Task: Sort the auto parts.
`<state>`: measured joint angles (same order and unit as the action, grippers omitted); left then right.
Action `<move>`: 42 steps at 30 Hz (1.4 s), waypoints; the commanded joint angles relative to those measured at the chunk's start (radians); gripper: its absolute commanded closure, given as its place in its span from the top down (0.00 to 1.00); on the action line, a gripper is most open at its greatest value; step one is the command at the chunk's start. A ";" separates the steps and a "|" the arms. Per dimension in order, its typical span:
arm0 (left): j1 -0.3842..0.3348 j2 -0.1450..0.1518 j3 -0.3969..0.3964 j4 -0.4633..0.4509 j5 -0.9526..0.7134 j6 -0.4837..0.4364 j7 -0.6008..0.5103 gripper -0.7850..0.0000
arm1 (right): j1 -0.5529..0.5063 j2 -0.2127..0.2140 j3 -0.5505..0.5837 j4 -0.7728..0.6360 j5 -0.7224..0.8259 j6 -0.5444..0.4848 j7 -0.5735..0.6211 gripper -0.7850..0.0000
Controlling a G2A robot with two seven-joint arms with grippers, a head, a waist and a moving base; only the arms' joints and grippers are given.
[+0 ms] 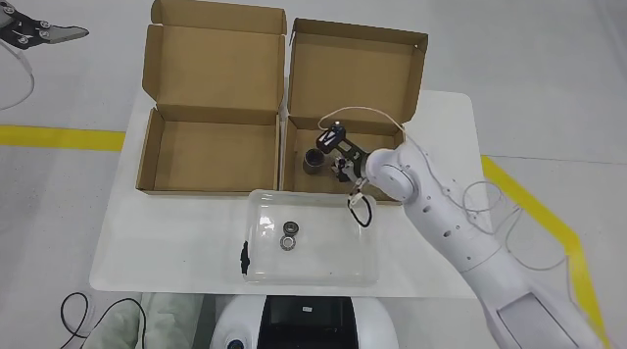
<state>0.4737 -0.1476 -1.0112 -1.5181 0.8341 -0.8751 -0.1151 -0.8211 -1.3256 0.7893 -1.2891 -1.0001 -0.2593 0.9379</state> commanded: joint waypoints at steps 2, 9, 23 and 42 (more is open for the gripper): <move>0.000 0.000 0.000 0.000 0.000 0.000 0.000 1.00 | 0.008 -0.005 -0.007 0.015 -0.002 0.005 -0.010 0.49; 0.000 0.000 0.000 0.000 0.000 0.000 0.000 1.00 | 0.004 -0.007 0.002 0.003 -0.013 0.014 -0.029 0.49; 0.000 0.000 0.000 0.000 0.000 0.000 0.000 1.00 | -0.159 0.054 0.137 -0.414 -0.104 -0.052 0.039 0.42; 0.000 0.000 0.000 0.000 0.000 0.000 0.000 1.00 | -0.375 0.082 0.093 -0.662 -0.181 -0.240 -0.232 0.31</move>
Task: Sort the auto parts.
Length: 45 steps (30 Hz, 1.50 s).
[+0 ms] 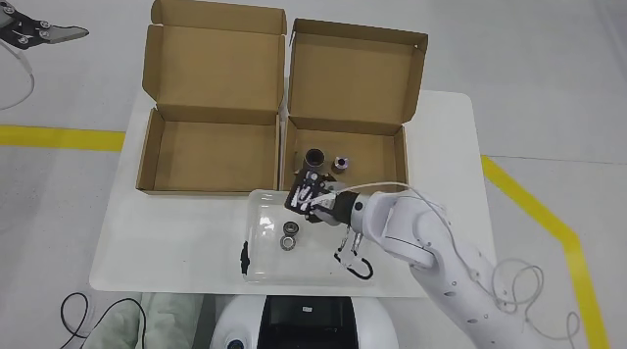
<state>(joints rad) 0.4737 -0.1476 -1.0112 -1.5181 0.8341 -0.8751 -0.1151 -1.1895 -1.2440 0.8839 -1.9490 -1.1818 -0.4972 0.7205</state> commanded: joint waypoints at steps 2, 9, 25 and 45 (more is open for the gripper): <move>0.000 0.000 0.000 0.000 0.000 0.000 0.000 1.00 | -0.006 0.000 -0.001 -0.002 0.000 -0.002 -0.015 0.30; 0.000 0.000 0.000 0.000 0.000 0.000 0.000 1.00 | -0.006 0.000 -0.001 -0.002 0.000 -0.002 -0.015 0.29; 0.000 0.000 0.000 0.000 0.000 0.000 0.000 1.00 | -0.006 0.000 -0.001 -0.002 0.000 -0.002 -0.015 0.30; 0.000 0.000 0.000 0.000 0.000 0.000 0.000 1.00 | -0.078 0.007 -0.068 0.033 -0.086 -0.011 -0.037 0.39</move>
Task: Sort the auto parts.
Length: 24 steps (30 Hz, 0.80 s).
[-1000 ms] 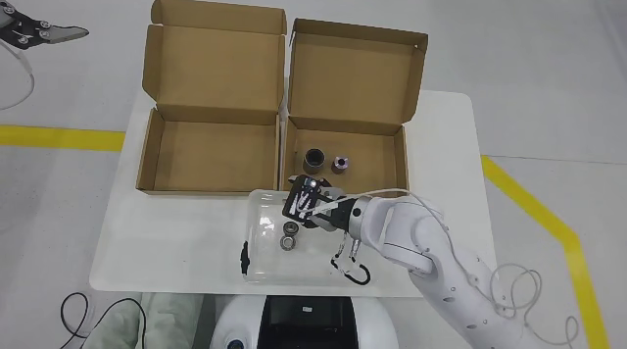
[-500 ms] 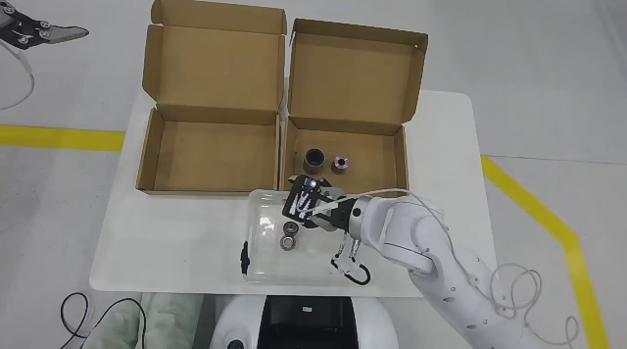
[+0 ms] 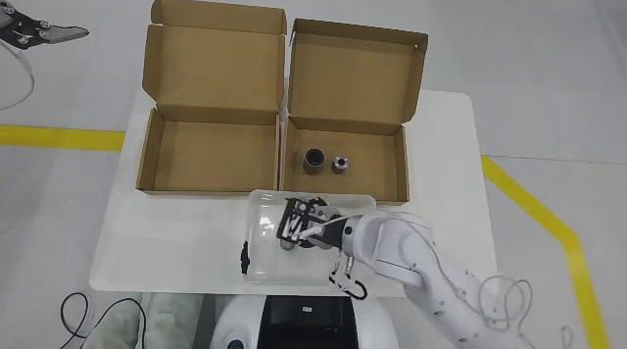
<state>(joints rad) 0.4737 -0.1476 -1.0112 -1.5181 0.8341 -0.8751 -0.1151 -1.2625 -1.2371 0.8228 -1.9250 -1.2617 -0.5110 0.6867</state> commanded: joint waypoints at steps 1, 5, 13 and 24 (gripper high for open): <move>0.000 0.000 0.000 0.000 0.000 0.000 0.000 1.00 | -0.010 0.000 -0.015 0.018 -0.018 0.006 -0.003 0.39; 0.000 0.000 0.000 0.000 0.000 0.000 0.000 1.00 | -0.017 -0.002 -0.048 0.057 -0.065 0.009 -0.005 0.38; 0.000 0.000 0.000 0.000 0.000 0.000 0.000 1.00 | -0.033 -0.006 -0.061 0.118 -0.096 0.102 0.027 0.40; 0.000 0.000 0.000 0.000 0.000 0.000 0.000 1.00 | -0.006 -0.020 -0.102 0.181 -0.112 0.105 0.017 0.38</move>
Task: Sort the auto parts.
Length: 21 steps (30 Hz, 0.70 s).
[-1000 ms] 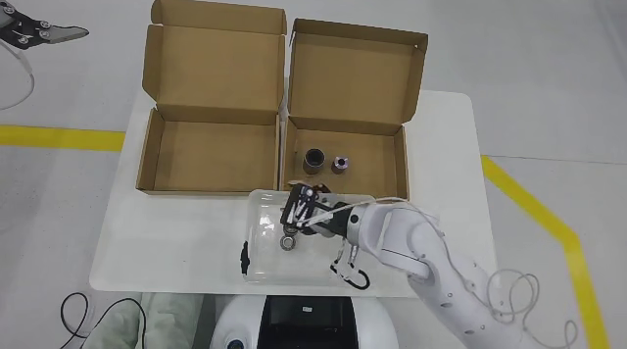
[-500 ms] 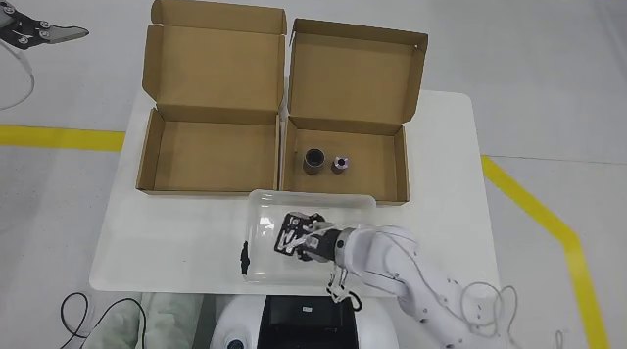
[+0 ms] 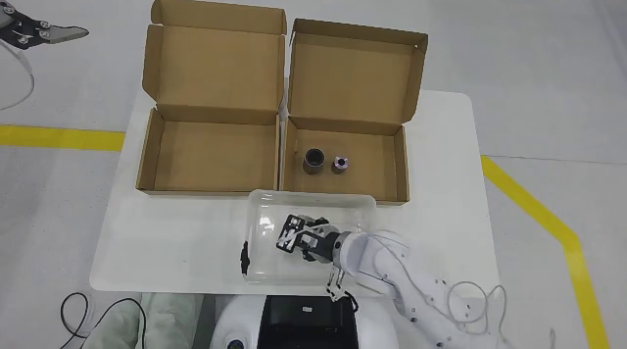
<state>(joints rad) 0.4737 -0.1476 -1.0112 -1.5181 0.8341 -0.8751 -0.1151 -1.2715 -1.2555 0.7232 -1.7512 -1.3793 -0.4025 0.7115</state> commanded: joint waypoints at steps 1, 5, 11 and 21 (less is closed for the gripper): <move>0.000 0.000 0.000 0.000 0.000 0.000 0.000 1.00 | 0.006 -0.003 -0.004 0.014 0.011 -0.005 -0.019 0.38; 0.000 0.000 0.000 0.000 0.000 0.000 0.000 1.00 | 0.016 -0.007 -0.009 0.042 0.022 -0.013 -0.059 0.37; 0.000 0.000 0.000 0.000 0.000 0.000 0.000 1.00 | 0.038 -0.017 -0.020 0.090 0.051 -0.019 -0.101 0.33; 0.000 0.000 0.000 0.000 0.000 0.000 0.000 1.00 | 0.082 -0.039 -0.043 0.163 0.107 -0.013 -0.110 0.32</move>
<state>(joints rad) 0.4737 -0.1476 -1.0112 -1.5181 0.8341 -0.8751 -0.1151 -1.1918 -1.2931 0.6807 -1.5920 -1.2761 -0.4171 0.5999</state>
